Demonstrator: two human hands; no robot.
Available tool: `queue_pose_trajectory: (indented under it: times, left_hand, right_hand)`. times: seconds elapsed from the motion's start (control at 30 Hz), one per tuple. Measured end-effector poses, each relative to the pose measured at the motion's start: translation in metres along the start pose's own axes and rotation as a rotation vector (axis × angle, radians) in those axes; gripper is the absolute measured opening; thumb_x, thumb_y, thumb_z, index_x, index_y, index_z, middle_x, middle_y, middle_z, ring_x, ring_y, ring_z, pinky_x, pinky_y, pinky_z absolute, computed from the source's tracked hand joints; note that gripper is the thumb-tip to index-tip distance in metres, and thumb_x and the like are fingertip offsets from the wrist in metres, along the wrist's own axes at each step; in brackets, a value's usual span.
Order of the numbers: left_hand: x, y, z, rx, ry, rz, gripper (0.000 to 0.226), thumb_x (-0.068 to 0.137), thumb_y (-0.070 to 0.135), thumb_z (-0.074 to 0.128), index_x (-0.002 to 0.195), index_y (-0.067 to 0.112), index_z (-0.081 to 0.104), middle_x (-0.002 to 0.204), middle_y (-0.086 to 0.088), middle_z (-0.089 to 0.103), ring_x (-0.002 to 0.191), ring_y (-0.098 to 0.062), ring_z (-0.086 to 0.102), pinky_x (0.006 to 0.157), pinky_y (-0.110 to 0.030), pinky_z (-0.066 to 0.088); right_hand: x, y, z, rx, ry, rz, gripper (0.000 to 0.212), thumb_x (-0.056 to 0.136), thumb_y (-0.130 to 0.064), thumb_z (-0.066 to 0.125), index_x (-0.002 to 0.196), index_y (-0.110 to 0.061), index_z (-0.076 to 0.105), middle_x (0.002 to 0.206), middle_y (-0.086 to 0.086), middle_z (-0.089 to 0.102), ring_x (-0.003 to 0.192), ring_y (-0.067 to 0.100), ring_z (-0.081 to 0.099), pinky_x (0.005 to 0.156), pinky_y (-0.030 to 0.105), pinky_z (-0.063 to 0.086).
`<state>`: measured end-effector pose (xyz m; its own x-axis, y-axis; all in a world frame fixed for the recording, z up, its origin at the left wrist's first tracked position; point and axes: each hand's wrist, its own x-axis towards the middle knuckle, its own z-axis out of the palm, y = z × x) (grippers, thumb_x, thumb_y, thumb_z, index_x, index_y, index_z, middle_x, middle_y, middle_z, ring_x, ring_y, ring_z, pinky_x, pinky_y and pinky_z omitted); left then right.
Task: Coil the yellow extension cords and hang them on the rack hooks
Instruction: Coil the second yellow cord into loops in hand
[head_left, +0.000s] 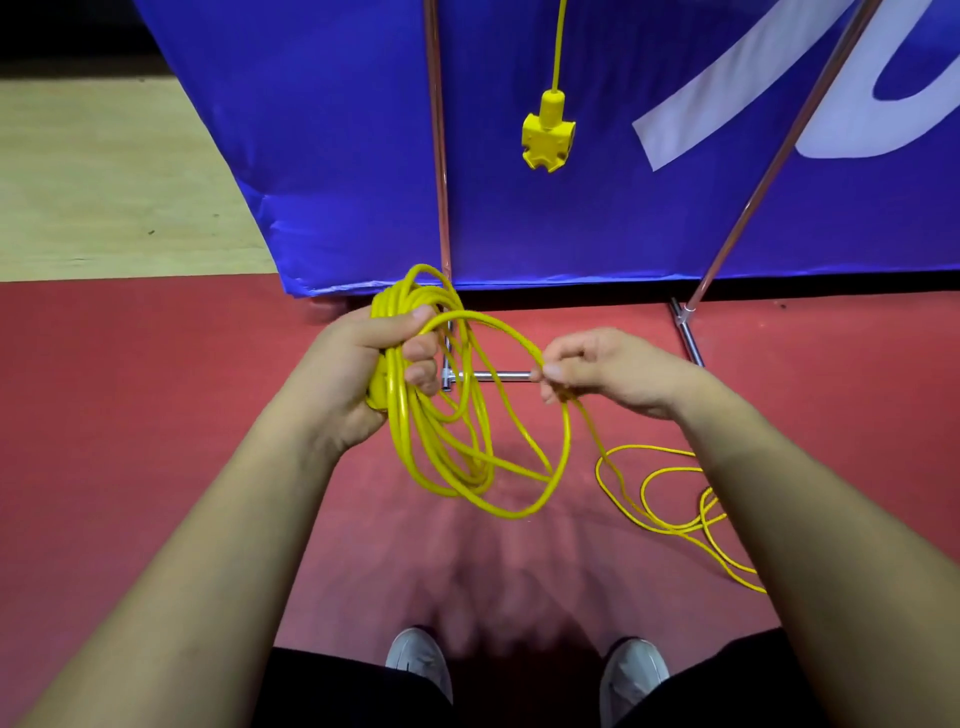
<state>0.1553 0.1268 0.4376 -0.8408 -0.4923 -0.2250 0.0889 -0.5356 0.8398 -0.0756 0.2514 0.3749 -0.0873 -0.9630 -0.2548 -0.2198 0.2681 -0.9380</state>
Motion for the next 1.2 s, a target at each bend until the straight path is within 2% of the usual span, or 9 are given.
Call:
queue_pose_trajectory:
  times: [0.1, 0.23, 0.43, 0.63, 0.8, 0.9, 1.03, 1.13, 1.2]
  left_hand:
    - [0.001, -0.001, -0.002, 0.079, 0.046, -0.031, 0.012, 0.087, 0.014, 0.050, 0.076, 0.015, 0.053, 0.053, 0.001, 0.041, 0.040, -0.012, 0.039, 0.048, -0.023, 0.038]
    - [-0.001, -0.005, -0.002, 0.295, 0.073, -0.090, 0.007, 0.079, 0.015, 0.058, 0.078, 0.009, 0.054, 0.058, -0.009, 0.057, 0.048, -0.024, 0.058, 0.051, -0.031, 0.049]
    - [-0.011, 0.001, -0.001, 0.110, 0.030, -0.207, 0.021, 0.078, 0.012, 0.051, 0.089, 0.004, 0.066, 0.089, -0.028, 0.071, 0.080, -0.038, 0.072, 0.070, -0.043, 0.058]
    - [-0.009, 0.002, 0.006, 0.093, -0.016, -0.279, 0.018, 0.064, 0.021, 0.064, 0.071, 0.008, 0.074, 0.081, -0.018, 0.074, 0.063, -0.025, 0.072, 0.055, -0.031, 0.059]
    - [-0.008, -0.009, 0.007, 0.208, -0.105, -0.269, 0.016, 0.082, 0.012, 0.050, 0.085, 0.001, 0.062, 0.055, -0.004, 0.053, 0.040, -0.016, 0.049, 0.045, -0.024, 0.042]
    - [-0.007, -0.009, 0.005, 0.156, -0.095, -0.218, 0.012, 0.084, 0.012, 0.047, 0.089, 0.003, 0.054, 0.053, 0.002, 0.043, 0.037, -0.009, 0.039, 0.048, -0.023, 0.033]
    - [-0.005, -0.003, 0.002, 0.042, -0.001, -0.123, 0.013, 0.084, 0.014, 0.048, 0.088, 0.003, 0.054, 0.052, 0.004, 0.042, 0.038, -0.007, 0.039, 0.048, -0.022, 0.033]
    - [-0.005, 0.002, -0.006, 0.057, 0.026, -0.108, 0.018, 0.079, 0.017, 0.058, 0.089, 0.002, 0.058, 0.056, 0.000, 0.048, 0.042, -0.011, 0.046, 0.047, -0.022, 0.041]
    - [-0.009, 0.001, -0.006, 0.150, 0.004, -0.139, 0.017, 0.080, 0.016, 0.057, 0.086, 0.001, 0.064, 0.062, -0.007, 0.060, 0.045, -0.018, 0.056, 0.046, -0.024, 0.049]
  right_hand:
    - [0.001, 0.033, 0.002, -0.042, 0.038, 0.089, 0.014, 0.098, -0.006, 0.051, 0.090, -0.005, 0.062, 0.076, 0.008, 0.063, 0.069, 0.014, 0.061, 0.076, 0.033, 0.047]
    - [0.009, 0.026, 0.002, 0.114, 0.273, 0.024, 0.020, 0.099, -0.007, 0.048, 0.086, -0.011, 0.062, 0.064, 0.003, 0.048, 0.048, 0.011, 0.041, 0.051, 0.025, 0.032]
    - [0.003, -0.018, 0.003, -0.096, 0.360, -0.121, 0.023, 0.097, -0.003, 0.047, 0.082, -0.006, 0.064, 0.058, 0.000, 0.046, 0.044, 0.002, 0.034, 0.045, 0.018, 0.027]
    - [-0.007, -0.051, 0.022, -0.359, 0.237, -0.282, 0.021, 0.090, -0.015, 0.052, 0.075, -0.021, 0.065, 0.064, 0.015, 0.055, 0.058, 0.018, 0.045, 0.054, 0.034, 0.037]
    - [-0.013, -0.066, 0.041, -0.475, 0.173, -0.356, 0.016, 0.093, -0.013, 0.057, 0.082, -0.010, 0.069, 0.065, -0.005, 0.058, 0.062, 0.008, 0.050, 0.061, 0.021, 0.039]
    - [-0.013, -0.058, 0.038, -0.324, 0.104, -0.303, 0.011, 0.095, -0.008, 0.057, 0.090, -0.012, 0.066, 0.064, -0.005, 0.056, 0.057, 0.002, 0.051, 0.058, 0.015, 0.041]
    - [-0.009, -0.016, 0.016, -0.336, -0.027, 0.005, 0.013, 0.096, -0.015, 0.059, 0.093, -0.004, 0.065, 0.076, 0.017, 0.067, 0.061, 0.008, 0.057, 0.063, 0.021, 0.045]
    - [-0.009, 0.013, 0.007, -0.083, 0.165, 0.104, 0.005, 0.090, -0.007, 0.065, 0.090, -0.003, 0.061, 0.072, 0.018, 0.067, 0.064, 0.020, 0.060, 0.069, 0.033, 0.049]
    - [-0.007, 0.015, 0.002, 0.087, 0.364, 0.044, 0.010, 0.086, -0.004, 0.069, 0.086, -0.011, 0.062, 0.063, 0.010, 0.064, 0.053, 0.021, 0.054, 0.058, 0.033, 0.044]
